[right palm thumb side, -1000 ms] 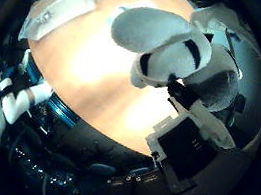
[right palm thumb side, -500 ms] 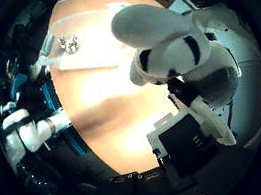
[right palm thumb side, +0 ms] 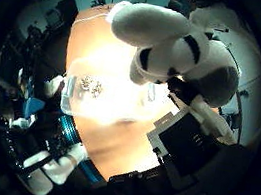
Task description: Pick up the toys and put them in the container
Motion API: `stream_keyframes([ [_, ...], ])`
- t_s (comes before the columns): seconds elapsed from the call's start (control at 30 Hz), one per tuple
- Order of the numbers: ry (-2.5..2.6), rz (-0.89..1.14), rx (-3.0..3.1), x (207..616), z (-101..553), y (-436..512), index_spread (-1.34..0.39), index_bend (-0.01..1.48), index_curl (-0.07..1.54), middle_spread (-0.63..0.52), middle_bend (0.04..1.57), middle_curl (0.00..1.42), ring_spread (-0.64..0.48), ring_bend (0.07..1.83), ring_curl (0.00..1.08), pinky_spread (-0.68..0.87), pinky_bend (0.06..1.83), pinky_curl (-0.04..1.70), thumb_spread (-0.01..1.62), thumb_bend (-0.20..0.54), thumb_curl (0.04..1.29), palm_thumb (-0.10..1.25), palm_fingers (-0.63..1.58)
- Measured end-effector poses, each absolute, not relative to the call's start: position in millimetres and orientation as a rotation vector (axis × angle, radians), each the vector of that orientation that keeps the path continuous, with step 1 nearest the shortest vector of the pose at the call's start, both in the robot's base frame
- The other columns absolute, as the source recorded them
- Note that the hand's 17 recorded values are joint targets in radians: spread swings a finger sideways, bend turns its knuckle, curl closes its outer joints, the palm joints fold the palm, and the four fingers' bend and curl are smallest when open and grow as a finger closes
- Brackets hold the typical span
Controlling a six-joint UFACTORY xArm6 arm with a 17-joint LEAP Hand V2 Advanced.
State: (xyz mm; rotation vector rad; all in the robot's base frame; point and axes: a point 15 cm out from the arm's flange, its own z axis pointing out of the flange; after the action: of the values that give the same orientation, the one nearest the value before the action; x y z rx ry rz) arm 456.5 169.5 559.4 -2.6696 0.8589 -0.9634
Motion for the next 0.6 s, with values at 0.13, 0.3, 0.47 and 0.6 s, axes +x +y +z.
stream_keyframes([
  [0.13, 0.826, -0.918, -2.669, 455.3, 550.6, 203.3, -0.42, 1.27, 0.52, -0.48, 0.5, 0.51, -0.11, 0.18, 0.14, 0.36, 0.17, 0.14, 0.9, -0.02, 0.39, 1.05, 0.49],
  [0.3, 0.792, -0.822, -2.676, 449.0, 533.9, 231.4, -0.42, 1.27, 0.52, -0.49, 0.5, 0.52, -0.11, 0.18, 0.14, 0.36, 0.17, 0.14, 0.9, -0.02, 0.39, 1.05, 0.49],
  [0.47, 0.792, -0.773, -2.69, 450.2, 518.6, 239.2, -0.45, 1.11, 0.49, -0.48, 0.53, 0.54, -0.11, 0.21, 0.16, 0.36, 0.2, 0.16, 0.91, -0.025, 0.39, 1.03, 0.44],
  [0.6, 0.787, -0.754, -2.711, 451.7, 508.6, 243.1, -0.51, 0.6, 0.34, -0.37, 0.42, 0.5, -0.07, 0.33, 0.21, 0.38, 0.33, 0.22, 0.9, -0.047, 0.36, 0.89, 0.27],
])
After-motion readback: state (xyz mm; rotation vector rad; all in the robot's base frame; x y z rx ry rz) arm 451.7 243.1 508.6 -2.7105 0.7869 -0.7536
